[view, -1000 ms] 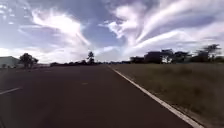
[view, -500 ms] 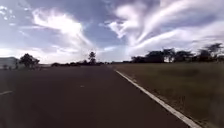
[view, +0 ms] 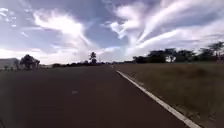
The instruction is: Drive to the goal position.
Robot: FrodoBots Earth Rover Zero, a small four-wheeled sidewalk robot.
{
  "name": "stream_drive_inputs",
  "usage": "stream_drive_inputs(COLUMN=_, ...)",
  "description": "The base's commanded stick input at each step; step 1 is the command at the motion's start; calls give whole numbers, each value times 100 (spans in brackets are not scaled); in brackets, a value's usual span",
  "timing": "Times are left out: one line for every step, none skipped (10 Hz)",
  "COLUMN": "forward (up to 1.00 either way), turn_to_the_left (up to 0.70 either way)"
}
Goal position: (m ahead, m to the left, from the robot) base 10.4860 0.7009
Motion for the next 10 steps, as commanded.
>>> stream_drive_inputs(forward=100, turn_to_the_left=0)
stream_drive_inputs(forward=100, turn_to_the_left=0)
stream_drive_inputs(forward=100, turn_to_the_left=0)
stream_drive_inputs(forward=100, turn_to_the_left=0)
stream_drive_inputs(forward=100, turn_to_the_left=0)
stream_drive_inputs(forward=100, turn_to_the_left=0)
stream_drive_inputs(forward=100, turn_to_the_left=0)
stream_drive_inputs(forward=100, turn_to_the_left=0)
stream_drive_inputs(forward=100, turn_to_the_left=0)
stream_drive_inputs(forward=100, turn_to_the_left=0)
